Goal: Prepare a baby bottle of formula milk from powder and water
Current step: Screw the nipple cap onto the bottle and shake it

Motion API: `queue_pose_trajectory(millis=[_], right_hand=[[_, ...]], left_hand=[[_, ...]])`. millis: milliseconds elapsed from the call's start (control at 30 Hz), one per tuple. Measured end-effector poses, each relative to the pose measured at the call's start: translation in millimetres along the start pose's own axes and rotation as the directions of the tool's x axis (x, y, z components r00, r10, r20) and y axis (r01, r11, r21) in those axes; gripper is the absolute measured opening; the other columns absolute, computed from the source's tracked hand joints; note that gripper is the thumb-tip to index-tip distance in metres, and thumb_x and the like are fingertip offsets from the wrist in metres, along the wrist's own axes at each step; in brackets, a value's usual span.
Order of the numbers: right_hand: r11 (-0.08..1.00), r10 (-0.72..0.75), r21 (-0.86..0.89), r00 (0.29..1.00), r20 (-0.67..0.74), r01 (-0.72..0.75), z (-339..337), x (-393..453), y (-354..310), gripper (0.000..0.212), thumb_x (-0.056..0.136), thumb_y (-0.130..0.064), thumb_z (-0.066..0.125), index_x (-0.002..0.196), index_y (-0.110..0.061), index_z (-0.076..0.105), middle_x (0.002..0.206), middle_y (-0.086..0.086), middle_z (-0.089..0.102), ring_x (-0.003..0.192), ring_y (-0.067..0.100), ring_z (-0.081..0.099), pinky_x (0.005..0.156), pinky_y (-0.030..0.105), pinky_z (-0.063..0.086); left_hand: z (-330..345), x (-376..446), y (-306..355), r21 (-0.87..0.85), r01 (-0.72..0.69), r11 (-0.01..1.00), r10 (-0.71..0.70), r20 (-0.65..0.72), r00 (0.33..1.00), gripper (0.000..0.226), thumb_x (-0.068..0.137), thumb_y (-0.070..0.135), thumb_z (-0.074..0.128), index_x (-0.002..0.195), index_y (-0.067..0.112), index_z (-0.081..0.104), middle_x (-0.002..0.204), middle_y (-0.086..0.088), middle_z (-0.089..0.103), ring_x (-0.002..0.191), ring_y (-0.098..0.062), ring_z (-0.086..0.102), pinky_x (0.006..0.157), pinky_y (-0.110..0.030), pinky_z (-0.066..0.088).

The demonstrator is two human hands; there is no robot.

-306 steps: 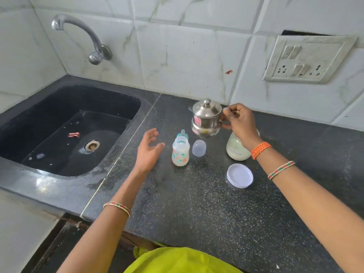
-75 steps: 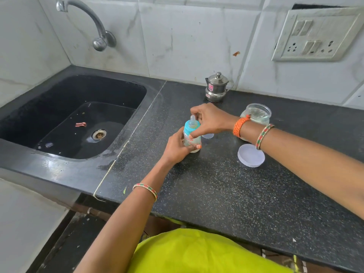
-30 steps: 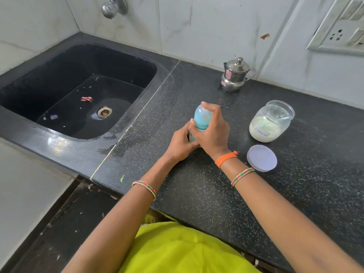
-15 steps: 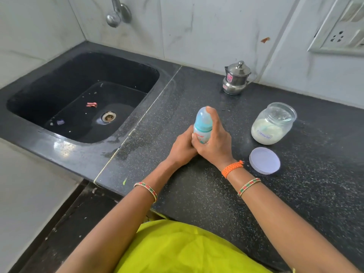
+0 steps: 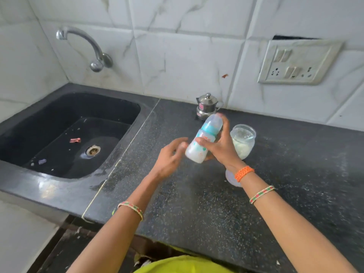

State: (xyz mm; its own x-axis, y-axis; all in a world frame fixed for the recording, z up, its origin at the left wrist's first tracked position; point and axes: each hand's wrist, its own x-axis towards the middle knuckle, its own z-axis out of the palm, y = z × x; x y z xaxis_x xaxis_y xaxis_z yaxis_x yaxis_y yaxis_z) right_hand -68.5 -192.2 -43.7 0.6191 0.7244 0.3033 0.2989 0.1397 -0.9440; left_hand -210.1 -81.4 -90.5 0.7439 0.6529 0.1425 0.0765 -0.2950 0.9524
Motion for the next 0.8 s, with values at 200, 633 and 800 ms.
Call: queue_pose_trajectory(millis=[200, 633, 800], right_hand=[[0.813, -0.191, 0.379, 0.817, -0.544, 0.442, -22, 21, -95, 0.092, 0.072, -0.024, 0.082, 0.138, -0.036, 0.019, 0.128, 0.006, 0.052, 0.103, 0.02, 0.065, 0.068, 0.051, 0.059], [0.961, -0.232, 0.131, 0.967, -0.103, 0.244, -35, -4, -76, 0.092, 0.063, -0.001, 0.082, 0.135, -0.023, 0.03, 0.126, 0.005, 0.048, 0.097, 0.016, 0.061, 0.074, 0.039, 0.057], [0.874, -0.114, 0.389, 0.9, -0.421, 0.293, -48, 21, -79, 0.085, 0.076, -0.006, 0.075, 0.136, -0.028, 0.02, 0.121, 0.006, 0.056, 0.104, 0.023, 0.065, 0.066, 0.042, 0.059]], left_hand=[[-14, 23, 14, -0.185, 0.01, 0.983, -0.061, -0.271, 0.961, 0.016, 0.096, 0.026, 0.05, 0.106, 0.022, 0.061, 0.096, 0.002, 0.071, 0.084, -0.01, 0.063, 0.07, -0.03, 0.048], [6, 61, 40, -0.04, -0.045, 0.998, 0.036, -0.21, 0.977, 0.028, 0.085, -0.007, 0.047, 0.093, 0.011, 0.067, 0.08, 0.007, 0.07, 0.067, 0.003, 0.062, 0.059, -0.014, 0.049], [-1, 63, 44, -0.057, 0.002, 0.998, -0.011, -0.174, 0.985, 0.031, 0.086, -0.002, 0.044, 0.092, 0.019, 0.066, 0.082, 0.007, 0.072, 0.071, -0.006, 0.064, 0.06, -0.024, 0.051]])
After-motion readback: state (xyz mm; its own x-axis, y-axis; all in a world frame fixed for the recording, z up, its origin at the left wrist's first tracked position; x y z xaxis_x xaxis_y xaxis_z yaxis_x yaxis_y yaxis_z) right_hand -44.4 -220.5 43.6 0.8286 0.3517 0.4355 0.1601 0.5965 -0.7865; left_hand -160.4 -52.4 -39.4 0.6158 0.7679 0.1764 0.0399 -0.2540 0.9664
